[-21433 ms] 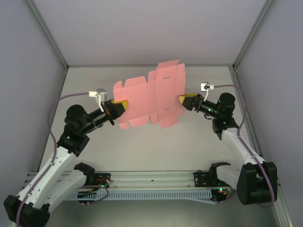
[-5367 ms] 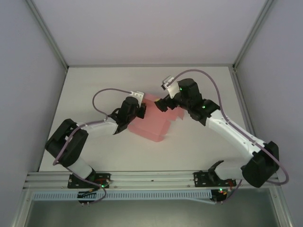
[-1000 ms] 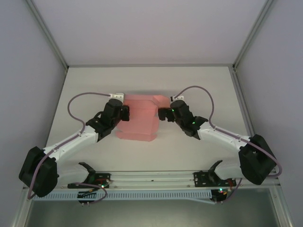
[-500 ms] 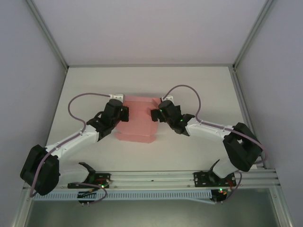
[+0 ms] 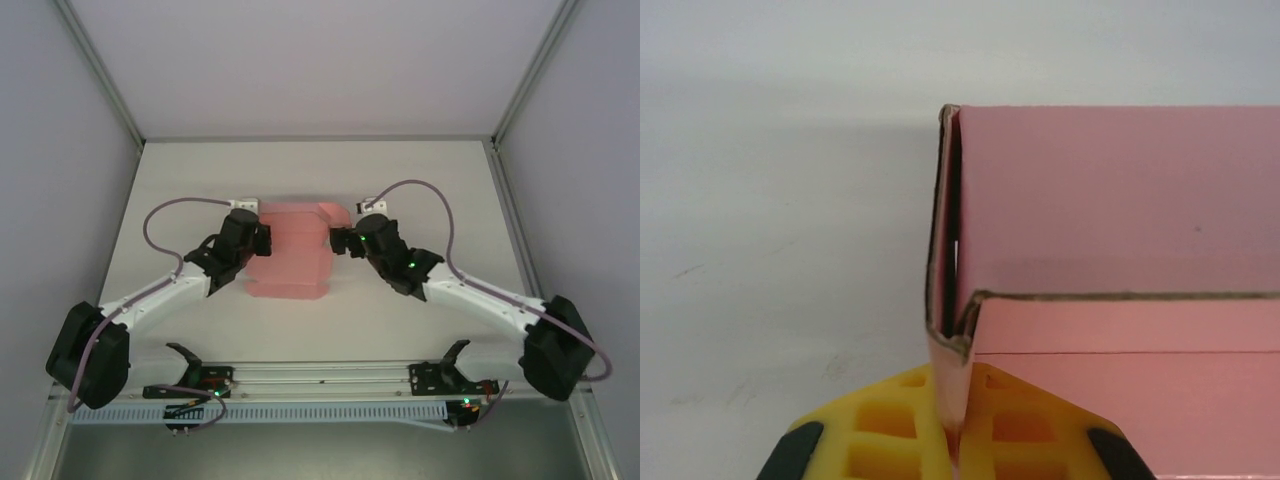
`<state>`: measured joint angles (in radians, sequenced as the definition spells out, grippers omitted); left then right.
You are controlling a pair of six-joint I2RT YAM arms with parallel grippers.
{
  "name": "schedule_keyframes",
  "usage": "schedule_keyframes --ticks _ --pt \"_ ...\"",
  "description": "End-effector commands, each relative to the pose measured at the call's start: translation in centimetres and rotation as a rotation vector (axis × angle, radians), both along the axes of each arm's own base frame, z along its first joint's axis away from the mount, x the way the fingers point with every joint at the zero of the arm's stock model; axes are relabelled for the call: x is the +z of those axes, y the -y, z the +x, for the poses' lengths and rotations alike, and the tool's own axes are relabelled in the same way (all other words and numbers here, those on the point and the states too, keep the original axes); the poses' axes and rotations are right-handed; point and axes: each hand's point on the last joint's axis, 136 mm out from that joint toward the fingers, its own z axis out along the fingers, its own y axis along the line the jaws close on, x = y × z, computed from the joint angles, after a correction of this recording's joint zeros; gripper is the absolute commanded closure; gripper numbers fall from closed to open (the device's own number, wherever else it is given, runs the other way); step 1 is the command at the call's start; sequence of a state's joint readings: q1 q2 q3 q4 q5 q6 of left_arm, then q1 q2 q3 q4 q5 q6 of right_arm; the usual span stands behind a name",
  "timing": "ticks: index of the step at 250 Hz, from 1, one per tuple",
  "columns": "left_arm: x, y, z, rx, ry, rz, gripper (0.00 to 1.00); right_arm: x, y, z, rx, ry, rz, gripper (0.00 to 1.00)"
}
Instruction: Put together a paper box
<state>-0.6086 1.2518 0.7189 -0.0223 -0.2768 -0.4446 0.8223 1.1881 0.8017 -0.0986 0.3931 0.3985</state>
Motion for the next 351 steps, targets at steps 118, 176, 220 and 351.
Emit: schedule_keyframes --ticks 118,176,220,351 --pt "2.8 1.5 -0.7 -0.112 0.049 -0.124 1.0 -0.9 14.0 0.8 -0.263 -0.063 0.192 0.0" --pt "2.5 2.0 -0.9 -0.133 0.037 -0.133 1.0 -2.0 8.1 4.4 0.033 -0.185 0.187 0.0" --pt "2.4 2.1 -0.7 -0.132 0.033 -0.137 1.0 -2.0 3.8 5.3 0.234 -0.207 0.189 0.03" --pt "1.3 2.3 0.0 -0.113 -0.012 -0.124 1.0 -2.7 -4.4 1.2 0.576 -0.249 0.166 0.06"
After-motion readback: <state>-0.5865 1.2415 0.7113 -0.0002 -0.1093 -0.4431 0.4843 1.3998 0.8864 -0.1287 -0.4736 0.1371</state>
